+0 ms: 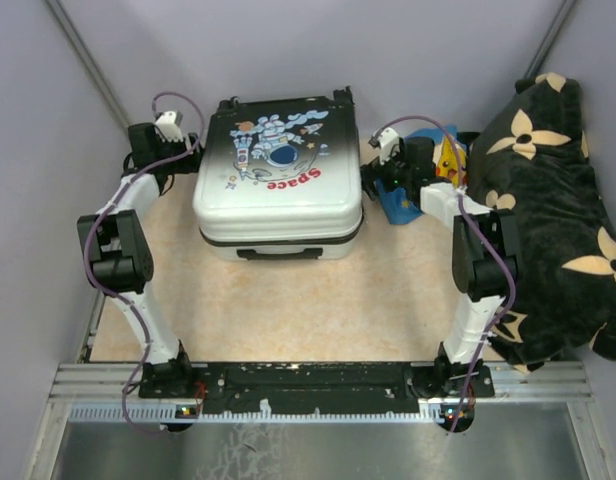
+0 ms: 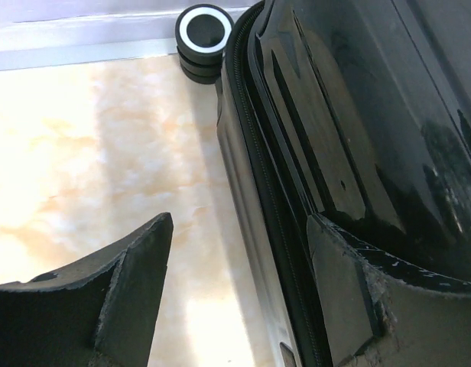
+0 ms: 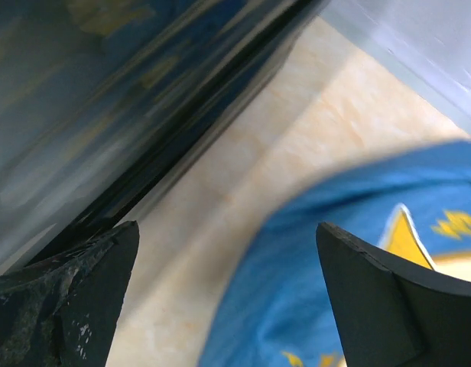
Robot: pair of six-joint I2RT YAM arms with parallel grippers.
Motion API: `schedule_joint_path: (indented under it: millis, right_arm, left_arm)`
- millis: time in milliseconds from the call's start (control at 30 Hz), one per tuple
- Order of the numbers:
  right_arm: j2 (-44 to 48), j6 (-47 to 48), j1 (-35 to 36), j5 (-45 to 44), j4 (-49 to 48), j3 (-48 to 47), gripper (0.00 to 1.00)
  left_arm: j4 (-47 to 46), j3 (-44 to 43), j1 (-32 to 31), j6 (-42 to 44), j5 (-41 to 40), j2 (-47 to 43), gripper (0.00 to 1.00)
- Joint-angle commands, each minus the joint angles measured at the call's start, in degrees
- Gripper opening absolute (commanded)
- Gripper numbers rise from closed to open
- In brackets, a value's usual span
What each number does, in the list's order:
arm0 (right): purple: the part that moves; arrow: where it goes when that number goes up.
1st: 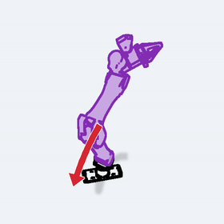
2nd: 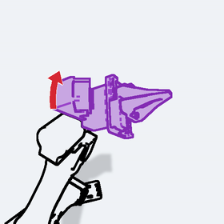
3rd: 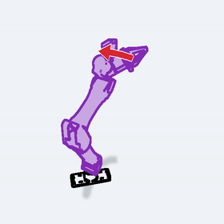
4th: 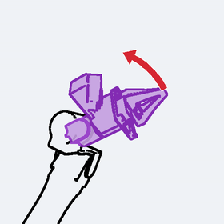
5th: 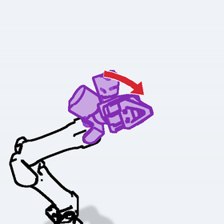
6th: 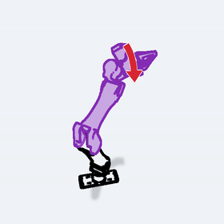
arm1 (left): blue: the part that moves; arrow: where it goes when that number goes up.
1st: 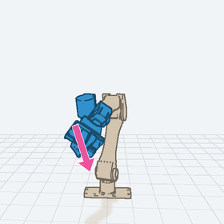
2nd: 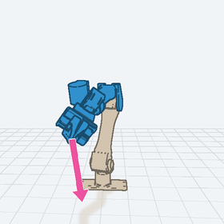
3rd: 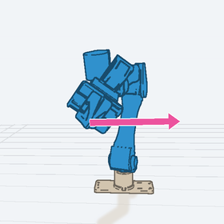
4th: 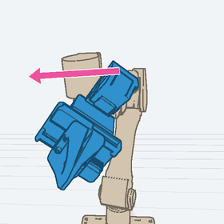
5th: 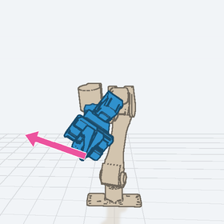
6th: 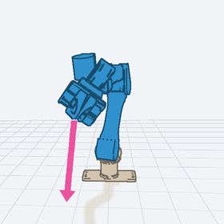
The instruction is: Pack the luggage
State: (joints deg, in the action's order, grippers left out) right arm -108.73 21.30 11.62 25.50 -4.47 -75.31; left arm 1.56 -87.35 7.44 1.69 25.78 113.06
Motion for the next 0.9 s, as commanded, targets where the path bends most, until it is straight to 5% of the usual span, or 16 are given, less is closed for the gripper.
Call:
schedule_joint_path:
  millis: [0,267,400,567,867]
  right_arm:
    - [3.4,-2.1,3.1,-1.4,-4.4,-0.2,0.99]
    - [4.4,-2.7,0.9,-3.3,-4.1,-0.2,0.99]
    - [7.3,-3.6,0.1,-3.9,-0.1,-1.6,0.99]
    - [9.7,-6.5,-3.6,-4.0,4.1,-5.7,0.99]
    - [11.8,-14.1,-8.4,-2.4,10.2,-16.1,0.99]
  left_arm:
    - [-0.5,5.8,-13.9,-10.1,14.7,-2.6,0.80]
    - [-0.1,9.9,-17.4,-8.6,9.0,-6.0,0.84]
    - [8.9,4.8,-17.2,0.3,4.9,-7.8,1.00]
    - [21.4,-2.1,-14.5,9.6,-0.6,-9.5,1.00]
    - [34.0,-21.1,-2.4,10.5,0.5,-7.0,1.00]
